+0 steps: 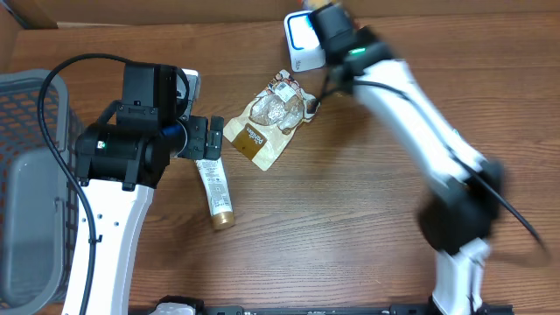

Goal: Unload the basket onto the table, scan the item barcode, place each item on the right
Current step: 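Hold the pasta pack in front of the white scanner, then carry the pasta pack right and release it beside the mint packet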

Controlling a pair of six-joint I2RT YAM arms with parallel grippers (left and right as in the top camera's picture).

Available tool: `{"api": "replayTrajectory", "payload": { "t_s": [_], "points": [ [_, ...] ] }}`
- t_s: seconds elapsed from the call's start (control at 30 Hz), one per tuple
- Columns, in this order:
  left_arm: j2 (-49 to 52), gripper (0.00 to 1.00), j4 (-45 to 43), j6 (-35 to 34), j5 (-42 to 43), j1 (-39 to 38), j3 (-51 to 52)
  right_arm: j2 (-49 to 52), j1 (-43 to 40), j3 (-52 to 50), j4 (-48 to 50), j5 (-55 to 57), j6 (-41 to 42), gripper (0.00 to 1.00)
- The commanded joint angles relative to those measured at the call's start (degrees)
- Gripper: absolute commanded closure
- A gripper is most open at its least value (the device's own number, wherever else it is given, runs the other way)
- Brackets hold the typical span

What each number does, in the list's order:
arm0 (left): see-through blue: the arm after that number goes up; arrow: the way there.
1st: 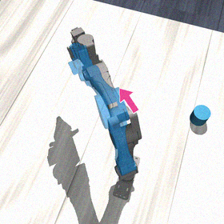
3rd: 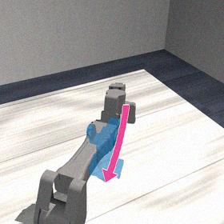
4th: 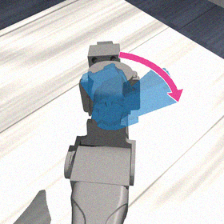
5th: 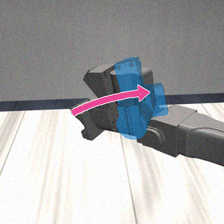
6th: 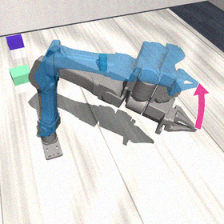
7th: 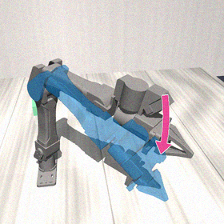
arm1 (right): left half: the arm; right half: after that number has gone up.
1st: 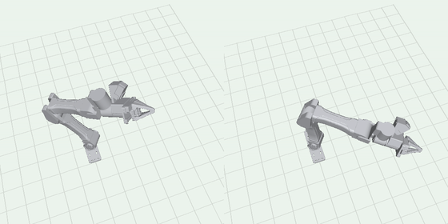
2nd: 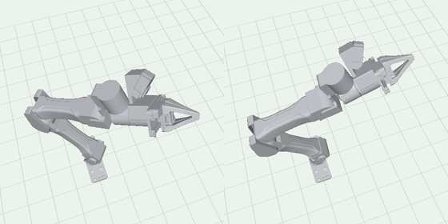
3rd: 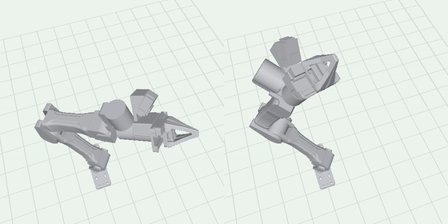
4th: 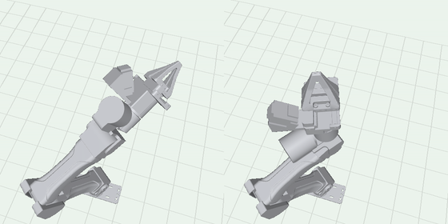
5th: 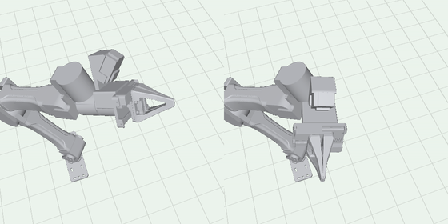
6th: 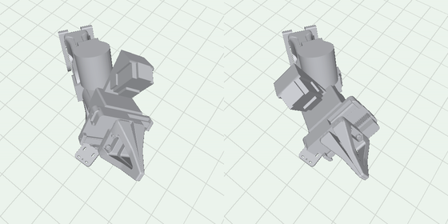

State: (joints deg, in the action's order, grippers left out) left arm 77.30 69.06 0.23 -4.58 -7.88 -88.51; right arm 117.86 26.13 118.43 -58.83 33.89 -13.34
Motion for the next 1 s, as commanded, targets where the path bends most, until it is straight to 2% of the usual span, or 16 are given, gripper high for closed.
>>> {"api": "replayTrajectory", "payload": {
  "t_s": [0.0, 0.07, 0.17, 0.3, 0.4, 0.5, 0.6, 0.7, 0.77, 0.87, 0.97],
  "points": [
    [0.3, 0.00, -0.1, 1.1, -0.3, 0.0, -0.5, -18.1, -7.9, 3.1, -4.4, -26.6, 21.6, 0.96],
    [0.3, 0.01, -0.1, 1.1, -0.3, 0.0, -0.5, -21.2, -14.1, 3.1, -9.3, -39.3, 24.1, 0.96],
    [0.3, 0.00, -0.1, 1.1, -0.3, 0.0, -0.5, -22.2, -23.1, 3.1, -15.9, -52.1, 24.1, 0.96],
    [0.3, 0.00, -0.1, 1.1, -0.3, 0.0, -0.5, -20.7, -33.3, -0.6, -20.9, -60.4, 24.1, 0.96],
    [0.3, 0.00, -0.1, 1.1, -0.3, 0.0, -0.5, -19.3, -37.9, -6.8, -19.1, -64.3, 24.1, 0.96],
    [0.3, 0.00, -0.1, 1.1, -0.3, 0.0, -0.5, -18.5, -40.5, -14.8, -13.2, -65.6, 26.2, 0.96],
    [0.3, 0.00, -0.1, 1.1, -0.3, 0.0, -0.5, -18.0, -42.2, -25.1, -2.8, -65.5, 30.3, 0.96],
    [0.3, 0.00, -0.1, 1.1, -0.3, 0.0, -0.5, -17.2, -43.7, -33.6, 7.1, -65.5, 36.0, 0.96],
    [0.3, 0.01, -0.1, 1.1, -0.3, 0.0, -0.5, -16.1, -45.0, -41.4, 17.1, -65.6, 43.0, 0.96],
    [0.3, 0.01, -0.1, 1.1, -0.3, 0.0, -0.5, -15.2, -45.7, -48.6, 27.4, -65.5, 47.2, 0.86],
    [0.3, 0.00, -0.1, 1.1, -0.3, 0.0, -0.5, -15.0, -45.8, -53.9, 35.2, -65.4, 48.3, 0.65]
  ]
}}
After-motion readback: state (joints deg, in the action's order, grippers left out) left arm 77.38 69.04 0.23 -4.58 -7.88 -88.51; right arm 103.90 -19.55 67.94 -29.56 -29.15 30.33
